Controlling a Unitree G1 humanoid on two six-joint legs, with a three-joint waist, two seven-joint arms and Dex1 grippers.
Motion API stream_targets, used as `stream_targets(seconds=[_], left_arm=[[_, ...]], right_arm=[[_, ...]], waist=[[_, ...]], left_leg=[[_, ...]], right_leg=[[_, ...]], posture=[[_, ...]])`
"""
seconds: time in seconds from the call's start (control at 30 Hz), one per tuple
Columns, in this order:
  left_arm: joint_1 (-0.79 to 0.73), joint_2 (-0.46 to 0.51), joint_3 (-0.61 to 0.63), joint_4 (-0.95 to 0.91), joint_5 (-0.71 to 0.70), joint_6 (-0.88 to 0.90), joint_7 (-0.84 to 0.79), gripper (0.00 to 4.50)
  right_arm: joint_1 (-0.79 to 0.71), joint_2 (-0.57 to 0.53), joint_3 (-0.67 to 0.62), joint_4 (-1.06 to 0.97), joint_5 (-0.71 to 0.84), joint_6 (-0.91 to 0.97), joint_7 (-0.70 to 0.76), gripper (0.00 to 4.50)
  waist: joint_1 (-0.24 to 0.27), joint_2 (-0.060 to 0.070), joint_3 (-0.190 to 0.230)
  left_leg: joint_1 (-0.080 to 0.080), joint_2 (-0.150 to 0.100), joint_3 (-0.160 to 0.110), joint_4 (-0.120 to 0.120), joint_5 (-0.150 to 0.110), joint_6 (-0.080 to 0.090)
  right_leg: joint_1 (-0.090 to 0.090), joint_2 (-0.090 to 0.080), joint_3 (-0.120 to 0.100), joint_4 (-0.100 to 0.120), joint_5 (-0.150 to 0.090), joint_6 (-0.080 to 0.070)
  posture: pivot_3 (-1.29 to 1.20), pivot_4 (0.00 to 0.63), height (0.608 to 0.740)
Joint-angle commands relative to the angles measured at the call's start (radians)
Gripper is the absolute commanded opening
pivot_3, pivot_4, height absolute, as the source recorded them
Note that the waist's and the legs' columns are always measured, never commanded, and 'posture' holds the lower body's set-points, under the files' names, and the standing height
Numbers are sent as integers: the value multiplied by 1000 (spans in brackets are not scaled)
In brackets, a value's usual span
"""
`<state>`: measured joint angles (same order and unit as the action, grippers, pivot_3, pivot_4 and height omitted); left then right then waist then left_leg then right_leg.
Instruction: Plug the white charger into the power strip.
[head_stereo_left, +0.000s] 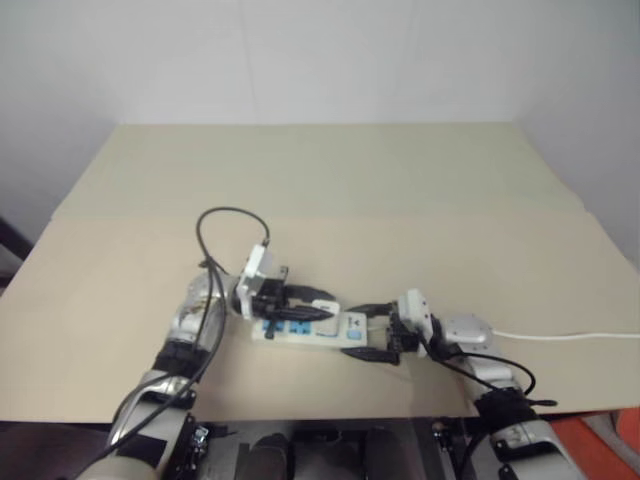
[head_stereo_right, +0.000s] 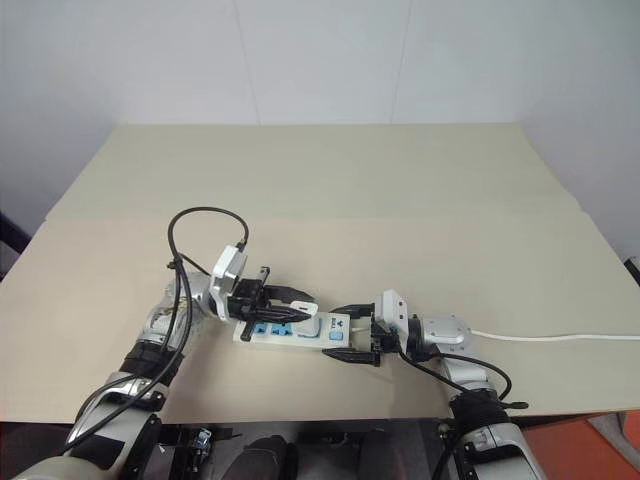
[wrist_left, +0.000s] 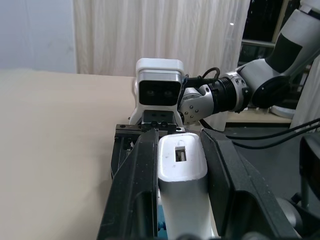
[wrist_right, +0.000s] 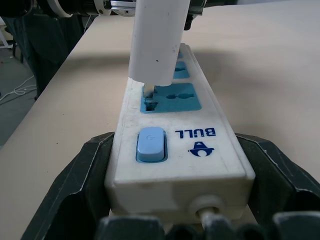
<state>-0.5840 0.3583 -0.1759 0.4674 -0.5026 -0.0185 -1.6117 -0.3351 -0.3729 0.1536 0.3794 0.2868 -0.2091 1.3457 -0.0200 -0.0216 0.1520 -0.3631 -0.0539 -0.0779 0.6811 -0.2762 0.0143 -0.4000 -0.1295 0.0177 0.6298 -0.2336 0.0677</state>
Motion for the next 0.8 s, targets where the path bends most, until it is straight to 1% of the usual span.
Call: stream_targets(seconds=[0.03,0.1,0.13,0.33,0.63,0.7,0.8], left_arm=[[-3,-3,-49,79,54,-23,-3,988],[-18,-16,-46,102,43,-21,-3,988],[-22,-17,-51,109,41,-25,-3,988],[-19,-29,-68,126,34,-42,-3,988],[-4,-8,-94,123,25,-52,-3,988],[-3,-1,-97,123,29,-65,-3,988],[8,28,-129,124,60,-131,-3,988]], right_arm=[[19,-7,33,20,-19,13,21,3412],[18,-5,33,21,-20,11,20,3412],[17,-4,33,21,-21,11,18,3412],[29,-6,31,7,-18,19,10,3412],[29,-8,30,8,-18,18,8,3412],[26,-7,30,12,-18,16,10,3412],[23,-6,31,15,-19,13,11,3412]], waist=[[2,0,0],[2,0,0],[2,0,0],[2,0,-1],[2,0,-1],[2,0,-1],[2,0,-1]], left_leg=[[2,0,0,-1,0,0],[9,0,0,-2,-1,1],[10,0,0,-2,-1,2],[10,0,0,-2,-2,3],[10,0,0,-2,-2,3],[10,0,0,-2,-2,3],[10,0,0,-2,-2,3]], right_leg=[[3,0,0,-1,0,0],[11,0,0,-3,-1,0],[12,0,-1,-4,-1,0],[11,0,0,-3,-1,0],[11,0,-1,-4,-1,0],[11,0,-1,-4,-1,0],[11,0,-1,-4,-1,0]], posture=[[0,150,740],[0,150,740],[0,150,740],[0,150,740],[0,150,740],[0,150,740],[0,150,740]])
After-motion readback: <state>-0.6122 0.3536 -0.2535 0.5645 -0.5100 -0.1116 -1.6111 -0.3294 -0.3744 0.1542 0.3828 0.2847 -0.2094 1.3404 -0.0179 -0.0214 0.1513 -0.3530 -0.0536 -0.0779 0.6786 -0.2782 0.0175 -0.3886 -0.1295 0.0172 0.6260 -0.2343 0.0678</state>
